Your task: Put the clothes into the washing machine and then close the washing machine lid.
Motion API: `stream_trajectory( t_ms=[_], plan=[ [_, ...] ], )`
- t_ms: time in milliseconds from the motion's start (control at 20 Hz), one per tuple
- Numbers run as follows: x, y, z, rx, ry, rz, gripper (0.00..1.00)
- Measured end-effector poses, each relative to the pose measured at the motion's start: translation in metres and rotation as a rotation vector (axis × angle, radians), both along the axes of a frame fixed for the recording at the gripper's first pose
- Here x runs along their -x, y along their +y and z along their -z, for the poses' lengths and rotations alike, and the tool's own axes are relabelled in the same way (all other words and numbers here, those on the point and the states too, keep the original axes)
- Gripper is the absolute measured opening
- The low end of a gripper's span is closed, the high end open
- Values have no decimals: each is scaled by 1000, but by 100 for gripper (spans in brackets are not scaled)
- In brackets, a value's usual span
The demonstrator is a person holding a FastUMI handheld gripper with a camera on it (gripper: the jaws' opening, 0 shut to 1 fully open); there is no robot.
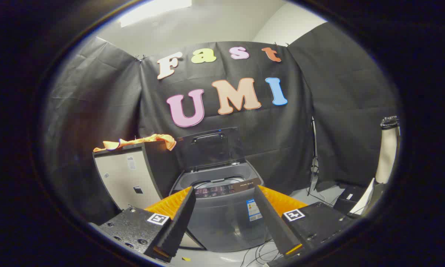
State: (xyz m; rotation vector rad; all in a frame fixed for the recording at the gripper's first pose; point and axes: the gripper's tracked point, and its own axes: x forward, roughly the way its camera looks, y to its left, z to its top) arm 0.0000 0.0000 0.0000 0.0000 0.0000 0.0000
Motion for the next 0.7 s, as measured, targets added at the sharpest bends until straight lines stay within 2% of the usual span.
stream_trajectory(
  t_ms=[700],
  plan=[
    [-11, 38, 4, 39, 28, -27, 96]
  ],
)
